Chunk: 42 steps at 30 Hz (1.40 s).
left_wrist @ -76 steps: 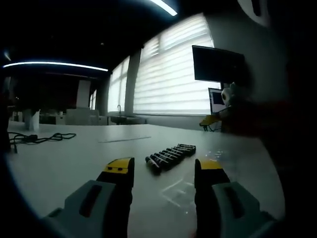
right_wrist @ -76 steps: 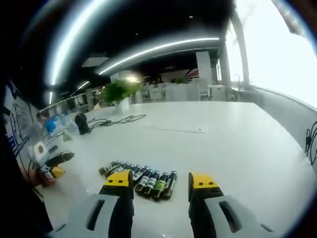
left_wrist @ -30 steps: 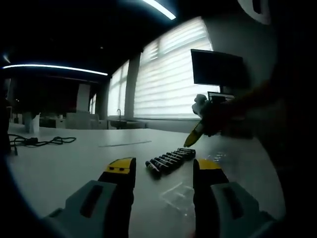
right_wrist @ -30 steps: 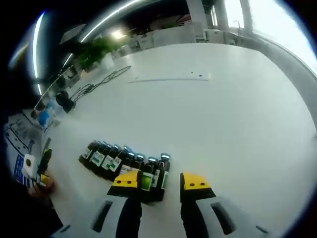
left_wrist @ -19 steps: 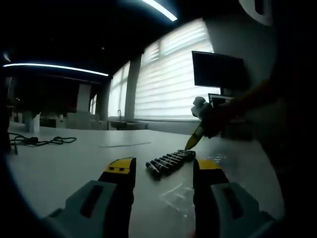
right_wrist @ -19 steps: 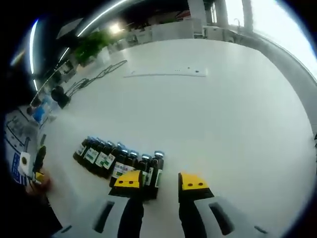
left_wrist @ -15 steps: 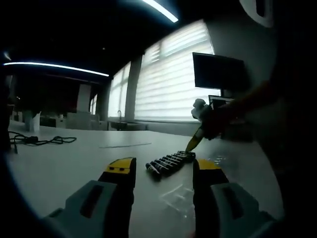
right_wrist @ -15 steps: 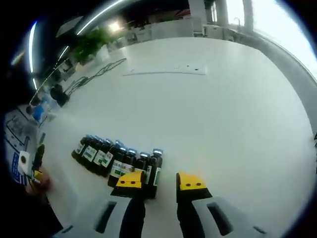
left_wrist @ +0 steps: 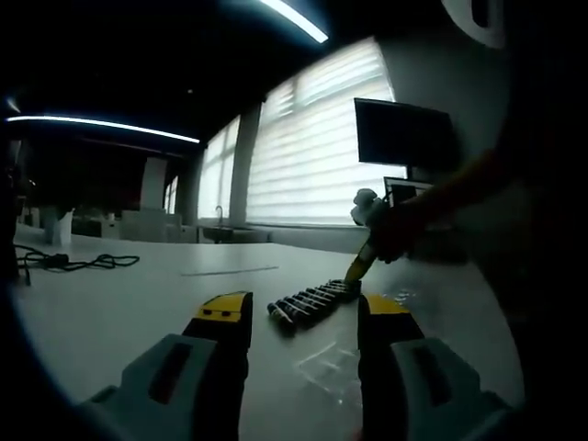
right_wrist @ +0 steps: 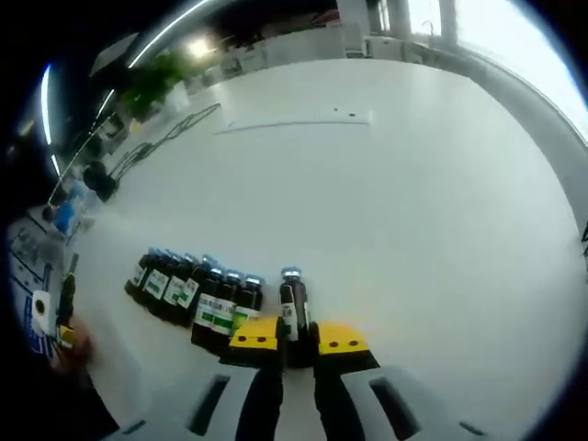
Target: Grip medicine bottles put into box
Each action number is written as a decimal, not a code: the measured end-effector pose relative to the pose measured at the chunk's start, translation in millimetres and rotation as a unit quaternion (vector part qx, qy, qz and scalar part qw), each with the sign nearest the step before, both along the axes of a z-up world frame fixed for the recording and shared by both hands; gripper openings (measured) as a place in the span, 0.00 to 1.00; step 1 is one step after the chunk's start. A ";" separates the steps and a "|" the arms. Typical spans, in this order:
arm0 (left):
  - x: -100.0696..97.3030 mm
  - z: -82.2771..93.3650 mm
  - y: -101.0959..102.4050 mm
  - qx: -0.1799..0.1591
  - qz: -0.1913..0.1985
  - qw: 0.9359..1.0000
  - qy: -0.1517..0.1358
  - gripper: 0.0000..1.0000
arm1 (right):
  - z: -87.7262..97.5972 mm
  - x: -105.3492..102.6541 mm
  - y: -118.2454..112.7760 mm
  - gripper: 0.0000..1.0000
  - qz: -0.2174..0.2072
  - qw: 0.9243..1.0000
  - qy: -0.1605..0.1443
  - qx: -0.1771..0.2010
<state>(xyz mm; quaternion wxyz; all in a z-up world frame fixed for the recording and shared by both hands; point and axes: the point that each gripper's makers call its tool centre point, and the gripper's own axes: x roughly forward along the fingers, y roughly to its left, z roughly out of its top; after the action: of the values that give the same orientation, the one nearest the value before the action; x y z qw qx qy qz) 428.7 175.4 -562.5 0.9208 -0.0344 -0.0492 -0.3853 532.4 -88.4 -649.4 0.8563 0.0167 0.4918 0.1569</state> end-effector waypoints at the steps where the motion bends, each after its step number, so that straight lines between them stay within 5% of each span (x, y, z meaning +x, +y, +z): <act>1: 0.0 0.3 0.2 -0.001 0.000 1.000 0.000 0.38 | -0.2 0.1 -0.1 0.08 -0.002 1.000 0.000 0.001; 18: -8.7 -10.6 -10.3 0.029 -0.028 0.999 0.008 0.37 | 0.0 5.2 -6.7 0.07 -0.030 0.999 -0.009 -0.008; 29: -6.8 -9.9 -7.6 0.021 -0.024 0.999 0.013 0.37 | 46.3 9.5 -8.1 0.06 -0.069 0.993 -0.085 0.047; 42: -6.8 -9.0 -9.5 0.020 -0.028 0.999 0.012 0.37 | 54.6 -53.2 -13.5 0.06 -0.097 0.988 -0.113 0.044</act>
<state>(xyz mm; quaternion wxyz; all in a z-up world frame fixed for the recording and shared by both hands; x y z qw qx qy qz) 421.9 165.9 -571.5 0.9107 -0.0218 -0.0299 -0.4115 479.2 -101.9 -594.8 0.9160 0.0844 0.3805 0.0952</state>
